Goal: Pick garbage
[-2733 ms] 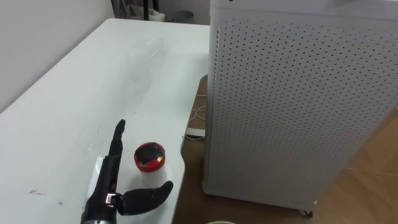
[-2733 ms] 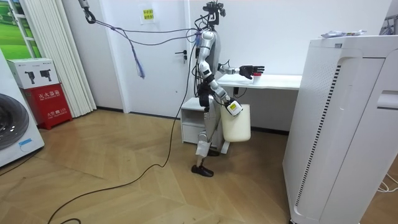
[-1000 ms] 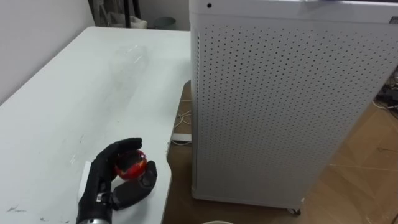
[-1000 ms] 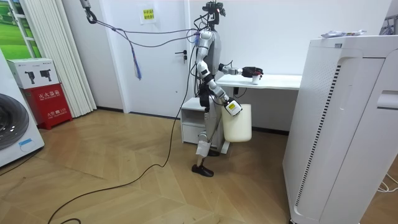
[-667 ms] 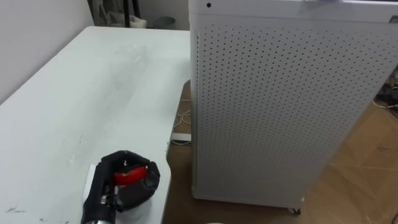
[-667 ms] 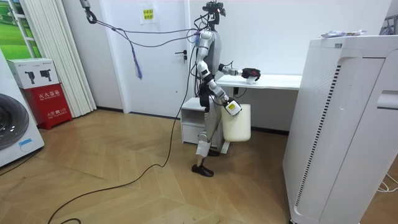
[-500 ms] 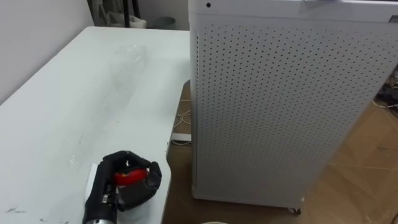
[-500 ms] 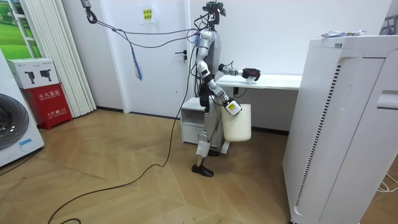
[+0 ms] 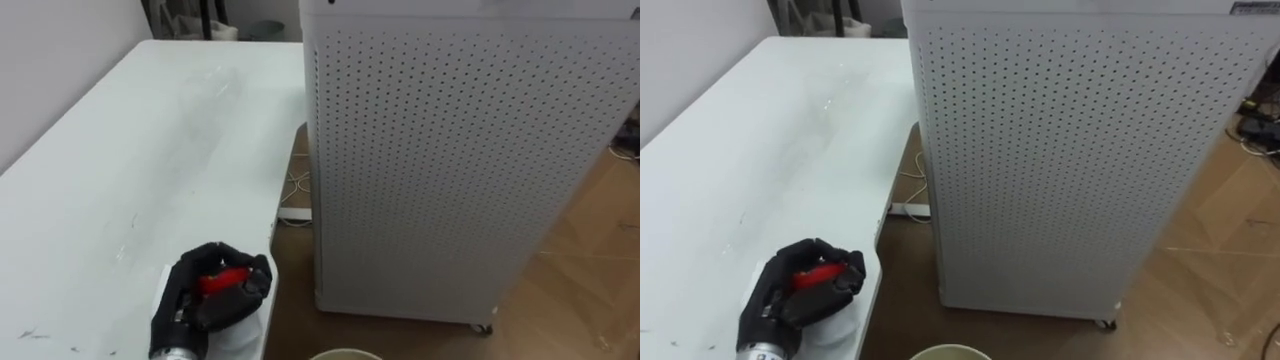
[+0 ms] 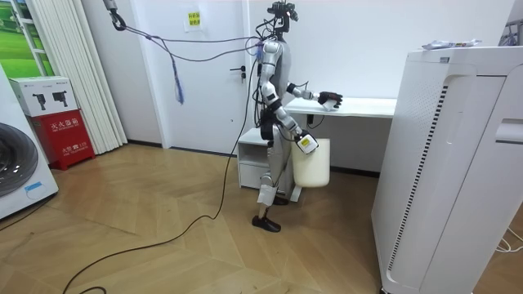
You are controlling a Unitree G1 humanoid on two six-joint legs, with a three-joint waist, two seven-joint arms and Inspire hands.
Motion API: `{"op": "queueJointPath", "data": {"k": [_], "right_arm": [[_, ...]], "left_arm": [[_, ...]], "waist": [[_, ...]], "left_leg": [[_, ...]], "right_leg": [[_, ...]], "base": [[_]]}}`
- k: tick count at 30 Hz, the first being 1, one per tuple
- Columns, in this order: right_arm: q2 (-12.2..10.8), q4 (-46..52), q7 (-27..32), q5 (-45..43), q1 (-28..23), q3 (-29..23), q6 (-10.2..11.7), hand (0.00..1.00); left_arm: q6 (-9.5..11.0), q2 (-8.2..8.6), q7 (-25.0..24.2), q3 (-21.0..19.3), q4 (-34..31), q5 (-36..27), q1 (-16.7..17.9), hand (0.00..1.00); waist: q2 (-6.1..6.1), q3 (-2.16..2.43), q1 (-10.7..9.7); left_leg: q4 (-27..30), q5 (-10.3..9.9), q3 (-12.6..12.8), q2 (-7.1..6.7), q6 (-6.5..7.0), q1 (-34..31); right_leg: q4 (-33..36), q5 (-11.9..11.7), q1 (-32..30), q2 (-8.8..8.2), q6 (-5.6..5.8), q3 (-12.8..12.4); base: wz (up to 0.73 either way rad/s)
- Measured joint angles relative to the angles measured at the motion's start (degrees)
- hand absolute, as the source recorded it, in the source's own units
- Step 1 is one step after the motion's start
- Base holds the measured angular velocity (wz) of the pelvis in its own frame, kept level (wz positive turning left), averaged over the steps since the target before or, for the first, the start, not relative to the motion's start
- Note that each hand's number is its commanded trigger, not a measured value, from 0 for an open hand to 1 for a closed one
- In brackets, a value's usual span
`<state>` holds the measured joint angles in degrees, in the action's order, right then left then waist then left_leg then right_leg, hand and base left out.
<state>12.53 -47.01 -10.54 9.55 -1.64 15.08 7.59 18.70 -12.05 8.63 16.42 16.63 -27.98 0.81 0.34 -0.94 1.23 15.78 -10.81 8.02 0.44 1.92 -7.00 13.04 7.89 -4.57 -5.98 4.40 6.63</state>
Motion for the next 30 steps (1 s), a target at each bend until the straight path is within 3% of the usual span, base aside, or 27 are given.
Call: {"op": "queueJointPath", "data": {"k": [4,11,15,18,24,30], "right_arm": [[-1.14,-3.32,0.46,-0.38,2.91,-0.09,-0.04,1.0],[-1.43,-6.56,0.62,-0.34,7.45,0.04,-0.14,1.0],[-1.55,-6.55,0.62,-0.16,9.95,0.01,-0.15,1.0],[-1.96,-6.61,0.76,-0.04,10.88,0.02,-0.14,1.0],[-2.28,-6.61,1.14,0.25,11.32,0.02,-0.14,1.0],[-2.51,-6.61,1.17,0.26,11.6,-0.02,-0.14,1.0]], "left_arm": [[-0.04,0.79,-4.49,1.42,0.05,-5.27,-1.44,1.0],[-0.49,1.88,-12.28,6.17,2.65,-6.41,-7.24,1.0],[-3.34,3.34,-15.56,7.62,4.72,-8.09,-7.59,1.0],[-4.72,4.92,-17.16,7.89,6.74,-8.61,-7.75,1.0],[-4.9,5.47,-19.76,8.55,8.28,-8.59,-10.27,1.0],[-4.93,6.16,-21.55,8.72,9.46,-8.64,-10.66,1.0]], "waist": [[0.29,-0.32,-1.06],[0.86,-0.83,-1.36],[1.24,-1.22,-1.56],[1.22,-1.31,-2.49],[0.68,-1.72,-2.6],[0.52,-1.83,-2.94]], "left_leg": [[0.97,0.08,-0.01,0.05,0.13,-2.62],[3.12,0.03,0.09,0.72,0.21,-6.49],[3.94,0.0,1.16,0.93,0.26,-8.77],[4.69,0.03,1.32,0.93,0.32,-10.67],[5.34,0.01,2.51,1.04,0.36,-12.47],[5.84,-0.04,2.86,1.27,0.42,-13.18]], "right_leg": [[0.83,-0.05,-2.64,-0.09,-0.08,-0.01],[2.85,-0.1,-6.67,-0.06,-0.19,-0.59],[4.88,-0.08,-10.16,0.07,-0.33,-1.67],[6.32,-0.09,-12.55,0.07,-0.38,-1.89],[8.18,-0.06,-15.57,-0.05,-0.43,-2.1],[8.78,-0.09,-16.58,-0.01,-0.49,-2.14]], "base": [[0.0],[-0.03],[-0.15],[-0.07],[-0.1],[-0.03]]}}
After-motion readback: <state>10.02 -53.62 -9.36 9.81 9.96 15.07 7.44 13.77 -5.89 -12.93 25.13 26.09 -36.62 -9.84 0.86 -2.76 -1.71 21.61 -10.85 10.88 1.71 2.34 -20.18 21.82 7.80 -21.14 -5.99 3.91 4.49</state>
